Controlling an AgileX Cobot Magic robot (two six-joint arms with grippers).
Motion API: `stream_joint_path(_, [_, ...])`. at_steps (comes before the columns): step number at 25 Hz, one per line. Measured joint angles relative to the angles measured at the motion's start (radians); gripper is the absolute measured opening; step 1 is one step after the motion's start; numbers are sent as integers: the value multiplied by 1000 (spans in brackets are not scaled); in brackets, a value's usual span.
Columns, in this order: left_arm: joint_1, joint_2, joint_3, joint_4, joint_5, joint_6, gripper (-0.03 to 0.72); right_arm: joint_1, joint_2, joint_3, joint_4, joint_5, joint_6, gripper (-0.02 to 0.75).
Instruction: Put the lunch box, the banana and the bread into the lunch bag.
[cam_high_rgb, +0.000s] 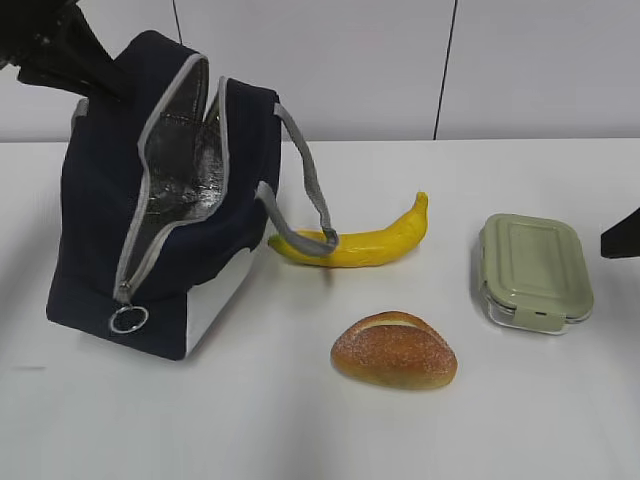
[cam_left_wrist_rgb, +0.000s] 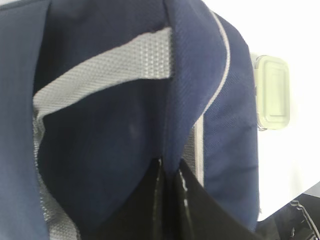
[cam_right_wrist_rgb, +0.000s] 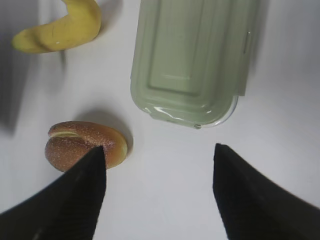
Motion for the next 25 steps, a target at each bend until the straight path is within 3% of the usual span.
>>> stream_joint_path(8, [-6,0,0,0,-22,0,-14,-6,203,-152,7,17,-48,607])
stream_joint_path(16, [-9,0,0,-6,-24,0,-14,-11,360,-197,-14,-6,-53,619])
stream_joint_path(22, [-11,0,0,-6,-24,0,-14,-71,438,-198,171,23,-229,619])
stream_joint_path(25, [-11,0,0,-6,-24,0,-14,-75,477,-198,205,37,-271,619])
